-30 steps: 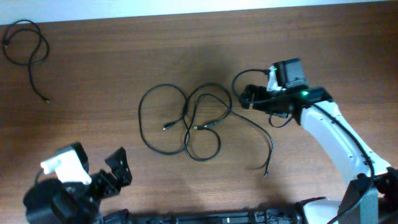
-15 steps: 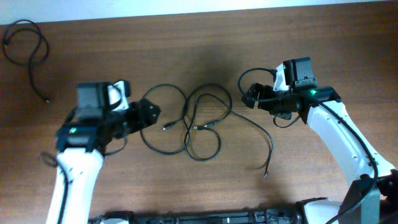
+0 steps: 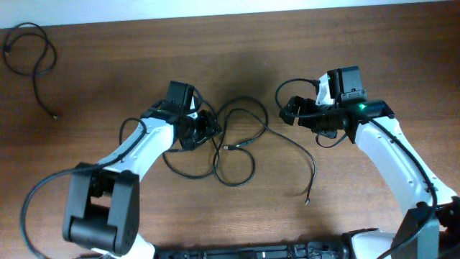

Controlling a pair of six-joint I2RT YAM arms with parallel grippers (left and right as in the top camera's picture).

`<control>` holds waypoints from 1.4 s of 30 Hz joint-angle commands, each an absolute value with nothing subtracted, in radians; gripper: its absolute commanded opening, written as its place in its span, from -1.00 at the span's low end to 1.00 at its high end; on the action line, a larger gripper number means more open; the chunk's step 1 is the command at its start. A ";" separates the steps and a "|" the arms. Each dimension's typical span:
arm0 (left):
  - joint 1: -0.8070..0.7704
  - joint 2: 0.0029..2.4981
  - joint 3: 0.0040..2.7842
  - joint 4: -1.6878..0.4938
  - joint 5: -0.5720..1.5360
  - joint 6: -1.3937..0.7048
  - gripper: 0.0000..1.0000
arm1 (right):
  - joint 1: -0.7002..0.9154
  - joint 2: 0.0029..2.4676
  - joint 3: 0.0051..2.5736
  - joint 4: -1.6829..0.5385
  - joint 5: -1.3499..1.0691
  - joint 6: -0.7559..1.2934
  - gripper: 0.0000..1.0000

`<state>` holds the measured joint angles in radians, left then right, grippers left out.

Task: Untangle cables
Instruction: 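Reach the left gripper to the remaining cable pile at center, then grasp cable strands at center with both grippers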

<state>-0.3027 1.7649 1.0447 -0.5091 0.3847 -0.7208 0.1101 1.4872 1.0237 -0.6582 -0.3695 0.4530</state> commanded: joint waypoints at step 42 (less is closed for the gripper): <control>-0.255 1.329 1.084 -0.640 0.374 -0.443 -1.00 | 0.104 1.472 1.027 -0.631 -0.422 0.454 0.97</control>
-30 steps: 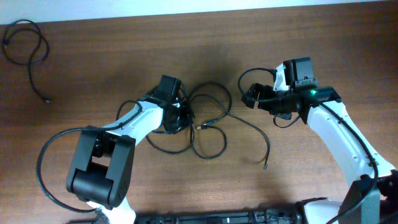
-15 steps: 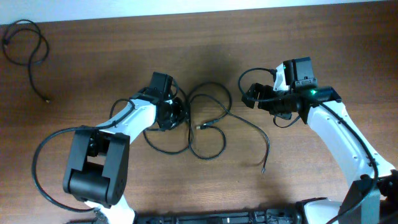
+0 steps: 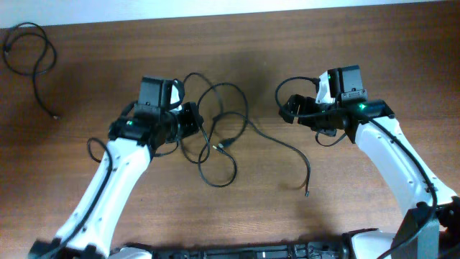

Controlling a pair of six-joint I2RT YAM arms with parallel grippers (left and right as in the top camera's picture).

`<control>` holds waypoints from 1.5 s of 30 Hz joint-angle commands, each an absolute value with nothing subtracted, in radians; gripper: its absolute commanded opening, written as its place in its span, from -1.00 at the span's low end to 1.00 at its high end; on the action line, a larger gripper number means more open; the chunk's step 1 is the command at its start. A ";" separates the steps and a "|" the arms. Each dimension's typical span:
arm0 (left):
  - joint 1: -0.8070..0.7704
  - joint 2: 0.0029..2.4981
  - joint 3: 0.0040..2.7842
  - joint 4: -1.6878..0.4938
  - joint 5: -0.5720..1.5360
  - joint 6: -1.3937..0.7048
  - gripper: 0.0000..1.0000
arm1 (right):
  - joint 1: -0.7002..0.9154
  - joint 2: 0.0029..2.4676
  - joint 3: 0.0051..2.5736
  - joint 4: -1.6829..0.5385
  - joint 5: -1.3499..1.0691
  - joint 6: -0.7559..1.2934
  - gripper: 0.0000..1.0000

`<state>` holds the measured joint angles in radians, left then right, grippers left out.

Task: Untangle cables
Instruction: 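Grasp cable strands at center with both grippers, then lift the cables and pull the grippers apart to separate strands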

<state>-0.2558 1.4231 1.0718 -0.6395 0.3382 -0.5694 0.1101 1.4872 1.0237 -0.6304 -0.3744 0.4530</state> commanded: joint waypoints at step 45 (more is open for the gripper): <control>-0.162 1.014 1.110 -0.348 0.101 -0.670 -1.00 | 0.764 1.787 0.944 0.492 -0.245 0.148 -0.92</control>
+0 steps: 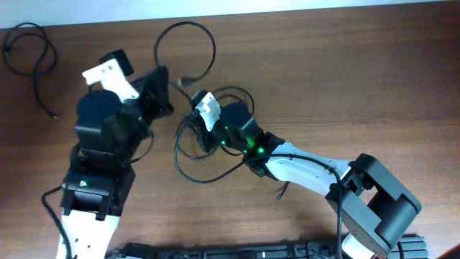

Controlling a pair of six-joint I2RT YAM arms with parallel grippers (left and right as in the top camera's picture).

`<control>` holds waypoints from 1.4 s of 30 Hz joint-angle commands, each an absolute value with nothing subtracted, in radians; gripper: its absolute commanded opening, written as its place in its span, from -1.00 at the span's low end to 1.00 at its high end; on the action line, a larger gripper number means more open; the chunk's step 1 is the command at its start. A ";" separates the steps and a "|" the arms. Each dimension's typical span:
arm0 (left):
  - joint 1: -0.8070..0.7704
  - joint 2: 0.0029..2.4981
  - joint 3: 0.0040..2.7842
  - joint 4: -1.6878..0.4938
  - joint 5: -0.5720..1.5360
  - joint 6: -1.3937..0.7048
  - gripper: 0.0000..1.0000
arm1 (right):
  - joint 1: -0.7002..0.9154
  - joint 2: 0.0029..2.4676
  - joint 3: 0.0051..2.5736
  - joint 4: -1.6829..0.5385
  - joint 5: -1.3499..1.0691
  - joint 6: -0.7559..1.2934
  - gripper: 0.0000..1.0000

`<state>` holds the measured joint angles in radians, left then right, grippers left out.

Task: Untangle cables
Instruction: 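Lift the cables and pull the grippers apart to separate strands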

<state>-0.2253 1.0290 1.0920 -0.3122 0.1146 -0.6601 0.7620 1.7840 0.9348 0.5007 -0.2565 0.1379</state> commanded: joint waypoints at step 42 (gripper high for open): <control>-0.070 1.379 1.110 -0.618 0.736 -1.342 -0.81 | 0.551 1.546 0.943 0.189 -0.841 0.367 -0.92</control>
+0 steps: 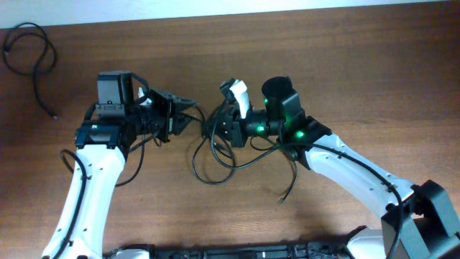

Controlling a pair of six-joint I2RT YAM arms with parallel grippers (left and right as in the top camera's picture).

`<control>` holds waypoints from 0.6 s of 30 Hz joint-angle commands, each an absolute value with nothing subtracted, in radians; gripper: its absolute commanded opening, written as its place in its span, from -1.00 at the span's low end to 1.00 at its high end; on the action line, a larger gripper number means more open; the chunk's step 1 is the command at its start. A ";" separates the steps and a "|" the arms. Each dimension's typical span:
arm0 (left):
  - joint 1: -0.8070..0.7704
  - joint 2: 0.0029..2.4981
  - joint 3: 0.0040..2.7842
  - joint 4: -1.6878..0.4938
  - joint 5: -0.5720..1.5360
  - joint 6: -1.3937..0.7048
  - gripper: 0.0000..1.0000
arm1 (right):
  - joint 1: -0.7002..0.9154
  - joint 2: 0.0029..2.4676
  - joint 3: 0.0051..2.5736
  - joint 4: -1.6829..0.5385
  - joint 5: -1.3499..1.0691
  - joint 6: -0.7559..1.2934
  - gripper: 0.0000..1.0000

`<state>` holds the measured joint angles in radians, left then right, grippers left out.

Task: Untangle cables
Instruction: 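Lift the cables and pull the grippers apart to separate strands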

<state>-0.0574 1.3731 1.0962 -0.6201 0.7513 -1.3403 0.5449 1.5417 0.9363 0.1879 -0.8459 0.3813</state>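
Note:
A tangle of black cable (215,160) lies in loops at mid-table, between the two arms. Its free plug end (282,201) trails off to the lower right. My left gripper (185,114) points right at the tangle's left edge, and a strand runs from its fingers toward the tangle. My right gripper (218,129) points left into the top of the tangle and is closed on a strand there. The two grippers are a short way apart and face each other. Each grip point is partly hidden by the fingers.
A second, separate thin black cable (32,54) lies coiled at the far left corner, near the table's back edge (230,16). The right arm's white forearm (352,173) stretches across the lower right of the table.
My left gripper came down from the upper left toward mid-table, and the loop raised behind it is gone. My right gripper shifted slightly right and up, still at the tangle.
At first my left gripper was in the tangle at mid-table while the right arm waited at the right. The left then held the cable further left, then higher with a loop raised, while the right reached into the tangle. Now both grippers face each other at the tangle.

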 commanded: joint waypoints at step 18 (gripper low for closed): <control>0.009 1.374 1.325 -0.295 0.627 -1.087 -1.00 | 0.601 1.599 0.941 -0.142 -0.477 0.292 0.97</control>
